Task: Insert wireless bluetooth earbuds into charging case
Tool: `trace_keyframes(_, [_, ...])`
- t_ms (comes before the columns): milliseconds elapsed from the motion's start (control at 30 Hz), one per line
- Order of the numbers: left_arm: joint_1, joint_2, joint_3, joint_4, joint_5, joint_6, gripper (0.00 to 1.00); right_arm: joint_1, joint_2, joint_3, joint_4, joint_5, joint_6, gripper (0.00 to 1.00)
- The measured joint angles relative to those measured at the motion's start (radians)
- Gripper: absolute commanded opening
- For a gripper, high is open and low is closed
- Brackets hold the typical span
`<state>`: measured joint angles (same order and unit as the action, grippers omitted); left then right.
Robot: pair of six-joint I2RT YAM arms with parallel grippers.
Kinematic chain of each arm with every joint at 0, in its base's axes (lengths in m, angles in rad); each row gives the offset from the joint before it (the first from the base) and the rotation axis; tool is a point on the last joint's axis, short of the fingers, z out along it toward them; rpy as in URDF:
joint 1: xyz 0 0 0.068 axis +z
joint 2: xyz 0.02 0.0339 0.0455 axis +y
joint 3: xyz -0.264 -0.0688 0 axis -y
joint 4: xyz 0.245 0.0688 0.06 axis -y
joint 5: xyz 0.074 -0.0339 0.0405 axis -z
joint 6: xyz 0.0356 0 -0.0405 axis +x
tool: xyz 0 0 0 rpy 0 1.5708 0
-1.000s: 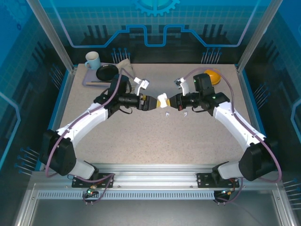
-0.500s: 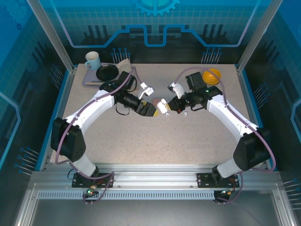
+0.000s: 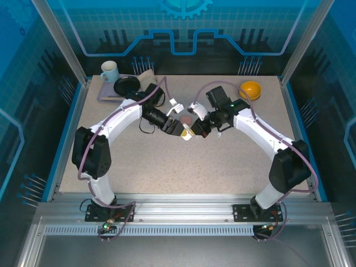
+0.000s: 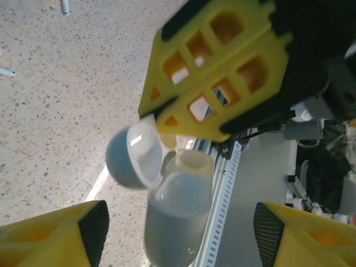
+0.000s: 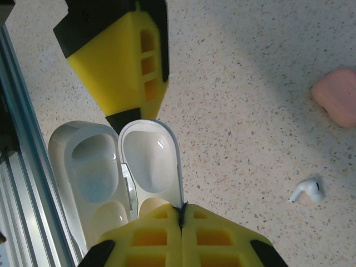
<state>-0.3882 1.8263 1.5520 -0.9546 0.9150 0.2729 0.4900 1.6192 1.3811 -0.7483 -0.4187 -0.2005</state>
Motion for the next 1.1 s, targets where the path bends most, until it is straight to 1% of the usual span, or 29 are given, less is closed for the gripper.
trace_keyframes(233, [0.008,0.035,0.024,-0.05,0.059,0.048,0.63,0.007,0.004,0.005,-0.004,0.0,0.0,0.0])
trace_keyframes(533, [0.008,0.041,0.024,-0.089,0.103,0.079,0.57,0.007,0.005,0.022,-0.007,0.0,0.0,0.0])
trace_keyframes(600, [0.008,0.043,0.024,-0.089,0.109,0.082,0.56,0.007,0.005,0.022,-0.008,0.0,0.0,0.0])
trace_keyframes(900, [0.008,0.062,0.024,-0.092,0.123,0.094,0.46,0.008,0.005,0.03,-0.007,0.0,0.0,0.0])
trace_keyframes(1100, [0.008,0.07,0.024,-0.091,0.13,0.096,0.44,0.008,0.005,0.033,-0.007,0.0,0.0,0.0])
